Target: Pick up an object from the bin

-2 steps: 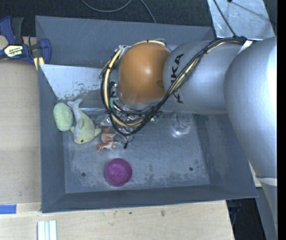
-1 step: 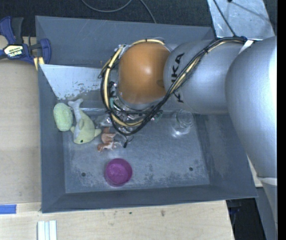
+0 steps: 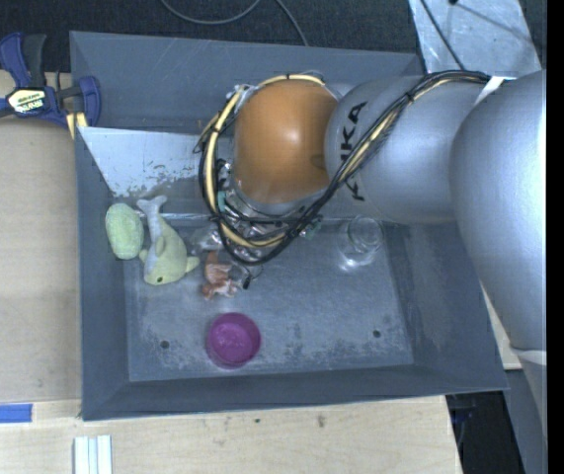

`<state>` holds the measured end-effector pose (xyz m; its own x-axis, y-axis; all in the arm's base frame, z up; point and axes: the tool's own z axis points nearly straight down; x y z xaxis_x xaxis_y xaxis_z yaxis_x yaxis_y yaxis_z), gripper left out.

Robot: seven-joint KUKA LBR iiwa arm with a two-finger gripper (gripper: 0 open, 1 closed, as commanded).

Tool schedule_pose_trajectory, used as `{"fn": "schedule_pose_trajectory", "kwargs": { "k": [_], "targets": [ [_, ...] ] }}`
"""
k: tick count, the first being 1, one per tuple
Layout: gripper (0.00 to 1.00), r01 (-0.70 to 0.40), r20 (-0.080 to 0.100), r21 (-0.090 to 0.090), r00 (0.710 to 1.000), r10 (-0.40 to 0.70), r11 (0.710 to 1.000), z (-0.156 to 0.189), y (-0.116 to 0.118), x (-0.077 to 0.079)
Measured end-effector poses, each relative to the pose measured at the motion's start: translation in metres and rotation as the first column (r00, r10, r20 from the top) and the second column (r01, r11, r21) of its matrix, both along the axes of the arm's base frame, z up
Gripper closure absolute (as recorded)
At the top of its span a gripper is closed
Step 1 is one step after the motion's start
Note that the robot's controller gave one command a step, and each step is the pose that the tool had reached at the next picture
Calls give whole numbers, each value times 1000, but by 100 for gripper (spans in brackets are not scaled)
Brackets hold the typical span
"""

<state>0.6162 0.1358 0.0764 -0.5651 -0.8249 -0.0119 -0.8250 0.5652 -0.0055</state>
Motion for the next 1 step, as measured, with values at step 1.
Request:
{"fn": "schedule_pose_trajectory", "kwargs": {
  "k": [1],
  "targets": [
    [100,14,-7,-3,1000,-14,1000,11,-1,-1]
  ]
}}
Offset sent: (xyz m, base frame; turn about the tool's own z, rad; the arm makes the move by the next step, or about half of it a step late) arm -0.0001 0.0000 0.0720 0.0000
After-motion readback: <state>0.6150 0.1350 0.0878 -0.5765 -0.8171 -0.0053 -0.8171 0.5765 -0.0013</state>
